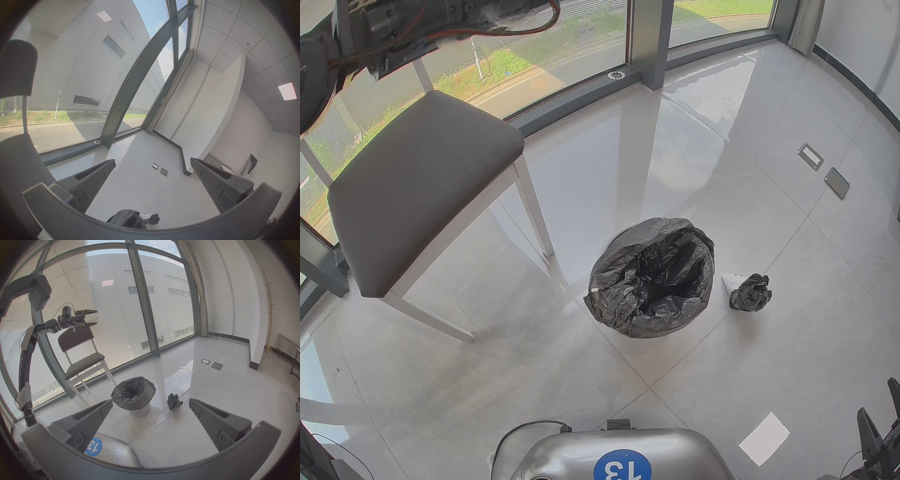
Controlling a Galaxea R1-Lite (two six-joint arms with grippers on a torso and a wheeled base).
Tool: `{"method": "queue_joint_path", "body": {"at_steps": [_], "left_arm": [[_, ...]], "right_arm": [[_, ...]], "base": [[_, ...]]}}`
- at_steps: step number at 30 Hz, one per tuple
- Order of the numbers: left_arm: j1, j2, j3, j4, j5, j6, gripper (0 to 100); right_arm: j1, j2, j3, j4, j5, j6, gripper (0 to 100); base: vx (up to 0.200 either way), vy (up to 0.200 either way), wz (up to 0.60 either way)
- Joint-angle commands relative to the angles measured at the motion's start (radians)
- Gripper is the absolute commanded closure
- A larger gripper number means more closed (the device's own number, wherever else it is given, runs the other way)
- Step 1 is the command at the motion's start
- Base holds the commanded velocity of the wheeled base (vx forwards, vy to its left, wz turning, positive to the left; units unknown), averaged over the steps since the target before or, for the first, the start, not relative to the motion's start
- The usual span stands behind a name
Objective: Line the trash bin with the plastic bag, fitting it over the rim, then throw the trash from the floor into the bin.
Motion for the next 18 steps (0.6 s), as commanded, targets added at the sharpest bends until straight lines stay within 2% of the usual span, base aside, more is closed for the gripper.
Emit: {"method": "queue_joint_path", "body": {"at_steps": [1,2,4,5,6,11,15,16,18], "left_arm": [[0.007,-0.016,0.286,-0.209,-0.052,-0.008,0],[-0.001,0.01,0.406,-0.375,-0.052,-0.008,0],[-0.005,0.049,0.481,-0.522,-0.051,-0.008,0],[-0.005,0.049,0.481,-0.522,-0.051,-0.008,0],[-0.004,0.078,0.519,-0.597,-0.051,-0.007,0],[0.015,0.116,0.525,-0.586,-0.051,0.005,0],[0.047,0.15,0.518,-0.559,-0.061,0.084,0],[0.056,0.17,0.513,-0.536,-0.07,0.139,0],[0.056,0.188,0.515,-0.522,-0.09,0.186,0]], "right_arm": [[0.002,0.001,0.014,0.0,0.0,0.0,0],[0.0,0.001,0.014,0.0,0.0,0.0,0],[0.002,0.001,0.014,0.0,0.0,0.0,0],[0.002,0.001,0.014,0.0,0.0,0.0,0],[0.0,0.001,0.014,0.0,0.0,0.0,0],[0.002,0.001,0.016,0.0,0.0,0.0,0],[0.002,0.001,0.014,0.0,0.0,0.0,0],[0.002,0.001,0.016,0.0,0.0,0.0,0],[0.0,0.001,0.014,0.0,0.0,0.0,0]], "base": [[0.0,0.0,0.0],[0.0,0.0,0.0],[0.0,0.0,0.0],[0.0,0.0,0.0],[0.0,0.0,0.0],[0.0,0.0,0.0],[0.0,0.0,0.0],[0.0,0.0,0.0],[0.0,0.0,0.0]]}}
